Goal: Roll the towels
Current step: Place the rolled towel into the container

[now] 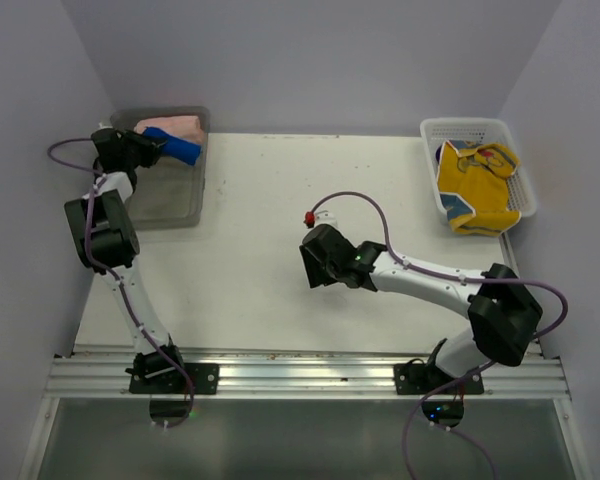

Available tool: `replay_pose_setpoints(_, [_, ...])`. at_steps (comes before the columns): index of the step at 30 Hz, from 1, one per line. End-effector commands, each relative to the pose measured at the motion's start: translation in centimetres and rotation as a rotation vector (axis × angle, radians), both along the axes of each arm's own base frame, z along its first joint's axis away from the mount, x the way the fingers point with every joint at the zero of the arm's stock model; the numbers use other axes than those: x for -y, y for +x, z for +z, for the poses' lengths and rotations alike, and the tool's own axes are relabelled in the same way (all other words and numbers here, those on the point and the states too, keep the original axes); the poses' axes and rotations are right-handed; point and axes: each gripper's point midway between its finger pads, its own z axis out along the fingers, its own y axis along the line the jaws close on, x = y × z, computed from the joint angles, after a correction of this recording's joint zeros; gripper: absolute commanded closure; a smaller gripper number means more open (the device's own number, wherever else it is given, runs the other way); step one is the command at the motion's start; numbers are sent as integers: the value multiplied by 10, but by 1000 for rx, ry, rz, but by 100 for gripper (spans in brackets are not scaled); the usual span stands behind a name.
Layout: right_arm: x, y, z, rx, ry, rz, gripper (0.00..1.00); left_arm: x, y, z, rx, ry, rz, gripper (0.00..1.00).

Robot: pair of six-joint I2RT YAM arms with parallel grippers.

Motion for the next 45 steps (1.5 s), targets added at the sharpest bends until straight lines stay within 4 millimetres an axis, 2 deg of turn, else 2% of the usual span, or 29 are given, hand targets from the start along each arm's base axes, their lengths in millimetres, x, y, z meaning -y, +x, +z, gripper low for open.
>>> replay_pose_setpoints(1, [-15, 6, 12, -1, 34, 14, 43, -22, 19, 16, 95, 29, 100, 81])
replay_pose_setpoints(2, [-13, 6, 12, -1, 25, 16, 43, -23, 21, 16, 103, 26, 103, 81])
replay_pose_setpoints(4, [-11, 6, 11, 1, 9, 15, 43, -26, 27, 4, 96, 18, 110, 80])
replay_pose_setpoints(5, [-10, 6, 11, 0, -2, 18, 43, -28, 32, 6, 107, 16, 111, 80])
replay_pose_setpoints(11, [-12, 8, 10, -11, -14, 8, 43, -34, 42, -8, 131, -11, 145, 80])
replay_pose_setpoints(16, [-18, 10, 7, -26, -11, 9, 44, -36, 39, -23, 118, -64, 185, 80])
replay_pose_setpoints(19, [-18, 11, 8, -26, -16, 12, 44, -36, 35, -39, 96, -98, 200, 79])
replay_pose_setpoints(22, [-17, 11, 8, -26, -20, 9, 44, -36, 32, -50, 69, -106, 218, 76])
replay_pose_setpoints(28, [-18, 11, 5, -33, -29, 12, 44, -34, 28, -67, 24, -124, 230, 62])
replay_pose_setpoints(29, [-19, 11, 5, -33, -29, 12, 44, -34, 28, -68, 21, -126, 231, 53])
replay_pose_setpoints(31, [-21, 11, 6, -35, -24, 17, 44, -33, 27, -73, 6, -133, 231, 41])
replay_pose_setpoints(32, [-21, 12, 6, -36, -26, 15, 44, -33, 28, -75, 3, -133, 231, 31])
replay_pose_setpoints(35, [-22, 12, 6, -35, -24, 19, 44, -30, 29, -75, 1, -142, 215, 21])
replay_pose_setpoints(40, [-21, 12, 8, -32, -25, 17, 44, -24, 29, -78, -47, -148, 192, 17])
replay_pose_setpoints(45, [-21, 13, 10, -27, -26, 17, 44, -24, 22, -75, -118, -140, 209, 8])
